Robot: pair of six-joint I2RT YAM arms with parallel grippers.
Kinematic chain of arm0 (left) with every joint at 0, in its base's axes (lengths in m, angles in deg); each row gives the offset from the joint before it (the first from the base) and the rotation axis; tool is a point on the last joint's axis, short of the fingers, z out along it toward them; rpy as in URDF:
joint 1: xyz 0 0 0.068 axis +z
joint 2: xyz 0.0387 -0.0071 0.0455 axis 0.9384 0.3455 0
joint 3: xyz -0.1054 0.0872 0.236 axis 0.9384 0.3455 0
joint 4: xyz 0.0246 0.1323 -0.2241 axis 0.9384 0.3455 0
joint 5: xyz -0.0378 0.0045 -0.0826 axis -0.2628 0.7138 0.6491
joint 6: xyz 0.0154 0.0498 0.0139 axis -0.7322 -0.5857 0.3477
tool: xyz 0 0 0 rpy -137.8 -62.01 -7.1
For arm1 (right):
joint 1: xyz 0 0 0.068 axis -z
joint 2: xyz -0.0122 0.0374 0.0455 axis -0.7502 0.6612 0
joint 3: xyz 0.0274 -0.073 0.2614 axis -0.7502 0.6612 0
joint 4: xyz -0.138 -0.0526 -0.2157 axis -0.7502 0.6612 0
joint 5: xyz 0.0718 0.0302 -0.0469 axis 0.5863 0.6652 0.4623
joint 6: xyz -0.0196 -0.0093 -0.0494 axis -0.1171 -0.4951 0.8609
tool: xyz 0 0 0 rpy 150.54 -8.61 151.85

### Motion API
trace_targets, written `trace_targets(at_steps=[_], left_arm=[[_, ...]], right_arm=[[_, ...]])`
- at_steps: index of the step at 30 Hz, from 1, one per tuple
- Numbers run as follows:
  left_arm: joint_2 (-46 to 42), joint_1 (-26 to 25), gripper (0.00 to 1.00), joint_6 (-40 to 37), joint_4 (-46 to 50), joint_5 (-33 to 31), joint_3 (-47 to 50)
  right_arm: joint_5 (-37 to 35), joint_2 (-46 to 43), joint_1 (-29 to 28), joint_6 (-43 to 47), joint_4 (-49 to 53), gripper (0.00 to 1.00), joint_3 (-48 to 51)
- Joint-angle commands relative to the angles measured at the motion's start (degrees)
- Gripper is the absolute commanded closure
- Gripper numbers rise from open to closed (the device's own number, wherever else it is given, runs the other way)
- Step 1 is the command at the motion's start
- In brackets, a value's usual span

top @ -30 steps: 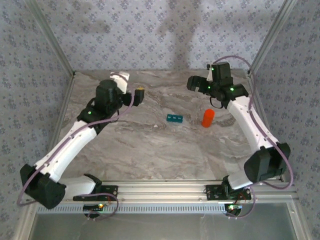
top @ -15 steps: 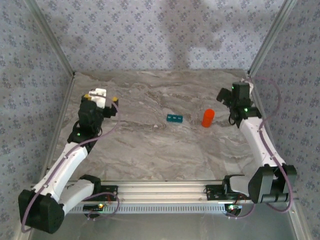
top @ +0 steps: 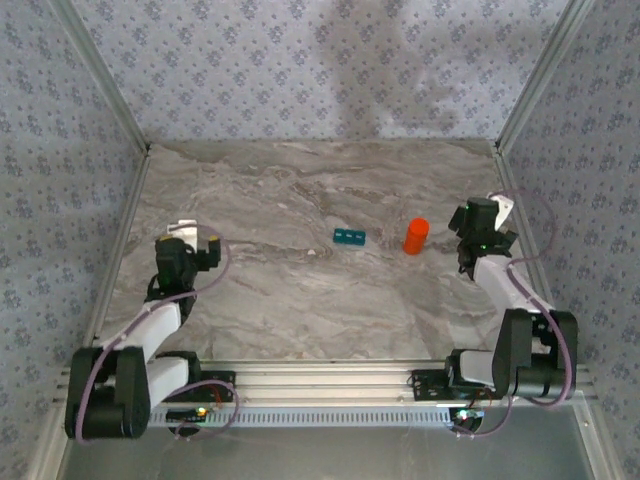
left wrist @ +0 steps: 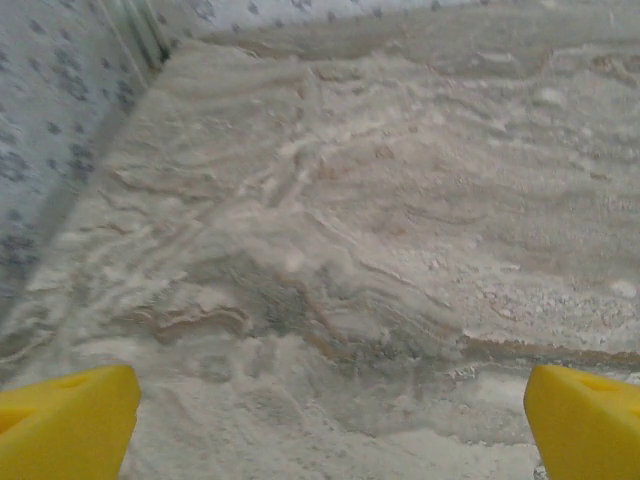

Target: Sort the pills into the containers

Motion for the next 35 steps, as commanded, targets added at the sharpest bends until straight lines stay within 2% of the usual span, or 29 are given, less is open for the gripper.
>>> trace_targets(at_steps=[1,3,6,7,10,11,12,13,14,18,21,33,34,35], left_arm=[[5.4,0.3,0.02,0.0,-13.4,5.0,0.4],[10.0,0.3,0.02,0.2,-21.2,6.0,1.8],[14.3,1.0,0.02,1.8,-23.6,8.8,0.4],[16.7,1.1,0.02,1.3,-26.3,9.8,0.6],[24.0,1.2,0.02,1.1,-36.5,10.8,2.5],[24.0,1.5,0.02,1.7,-34.9,10.8,1.3],[22.8,1.9,0.02,1.9,-29.3,11.8,-0.5],[23.1,2.6,0.02,1.6,-26.1,14.2,-2.2],[23.8,2.8,0.02,1.6,-25.2,15.0,-3.4],[23.8,4.8,0.02,4.1,-19.8,14.9,-6.1],[24.0,4.8,0.02,4.5,-20.0,14.0,-6.2],[23.9,4.7,0.02,4.4,-20.0,13.7,-6.2],[23.9,4.7,0.02,4.3,-20.4,14.2,-5.9],[23.8,4.8,0.02,3.0,-21.6,18.2,-5.1]], right_arm=[[-1.0,2.6,0.1,5.2,-13.9,0.0,4.1],[2.4,4.3,0.4,4.5,-18.2,0.0,6.2],[6.0,7.2,-0.9,8.0,-29.7,0.0,11.6],[7.1,8.7,-1.6,10.8,-38.0,0.0,14.9],[13.7,10.2,-3.3,15.3,-45.3,0.0,18.1],[15.2,12.3,-3.4,16.6,-49.1,0.0,19.5],[14.8,14.4,-3.5,16.9,-54.7,0.0,20.8],[15.0,15.0,-3.5,17.0,-55.5,0.0,20.9],[15.6,13.2,-3.4,16.8,-49.9,0.0,19.5],[15.1,13.5,-2.6,15.4,-46.1,0.01,17.4],[13.4,13.6,-3.4,16.0,-47.3,0.0,17.6],[14.8,13.8,-3.2,16.3,-46.8,0.0,17.4],[14.8,13.5,-3.2,16.4,-47.8,0.0,18.1],[15.5,12.9,-3.3,16.6,-51.6,0.0,20.4]])
